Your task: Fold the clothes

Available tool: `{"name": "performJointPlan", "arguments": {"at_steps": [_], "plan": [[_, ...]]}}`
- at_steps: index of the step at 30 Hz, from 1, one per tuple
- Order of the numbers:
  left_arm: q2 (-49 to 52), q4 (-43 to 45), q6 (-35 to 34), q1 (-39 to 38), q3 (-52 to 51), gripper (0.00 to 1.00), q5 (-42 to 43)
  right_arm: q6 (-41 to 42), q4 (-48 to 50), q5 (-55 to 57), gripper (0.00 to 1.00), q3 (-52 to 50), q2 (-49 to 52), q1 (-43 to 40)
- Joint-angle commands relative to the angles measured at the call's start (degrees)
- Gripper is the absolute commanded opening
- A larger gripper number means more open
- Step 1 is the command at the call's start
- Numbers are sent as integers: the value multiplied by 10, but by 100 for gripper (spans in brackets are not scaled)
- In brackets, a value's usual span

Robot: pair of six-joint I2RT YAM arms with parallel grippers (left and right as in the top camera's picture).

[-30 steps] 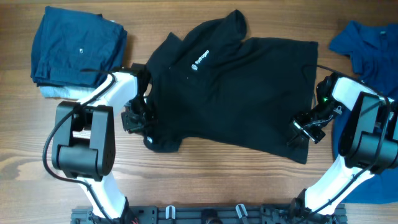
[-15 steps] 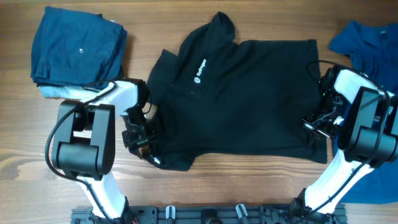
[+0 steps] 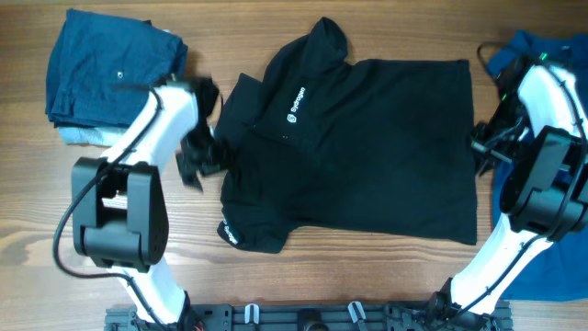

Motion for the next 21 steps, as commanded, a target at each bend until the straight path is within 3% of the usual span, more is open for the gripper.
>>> {"name": "performJointPlan", "arguments": {"at_steps": [1, 3, 4, 5, 6, 9, 12, 14, 16, 19, 21], "plan": [[-30, -12, -4, -3, 207, 70, -8, -58, -39, -96, 9, 113, 3, -2], [-30, 47, 18, -11, 296, 66, -8, -58, -37, -101, 14, 171, 3, -2], [-30, 104, 33, -17, 315, 66, -8, -58, -18, -101, 28, 181, 3, -2], [-30, 175, 46, -24, 318, 64, -6, -58, 2, -101, 69, 181, 3, -2], [-25, 238, 62, -34, 318, 63, -6, -58, 20, -101, 99, 181, 4, -2], [32, 462, 106, -67, 313, 68, -8, -58, 100, -101, 99, 181, 4, -2], [129, 578, 106, -87, 313, 63, -8, -58, 219, -101, 100, 181, 4, -2], [179, 603, 123, -92, 313, 57, -8, -52, 284, -101, 99, 181, 4, -2], [250, 602, 200, -94, 313, 54, -9, -52, 355, -101, 99, 181, 4, -2], [289, 596, 268, -92, 313, 56, -9, -52, 386, -101, 100, 181, 4, -2], [299, 594, 280, -91, 313, 57, -18, -52, 389, -101, 99, 181, 4, -2]]}}
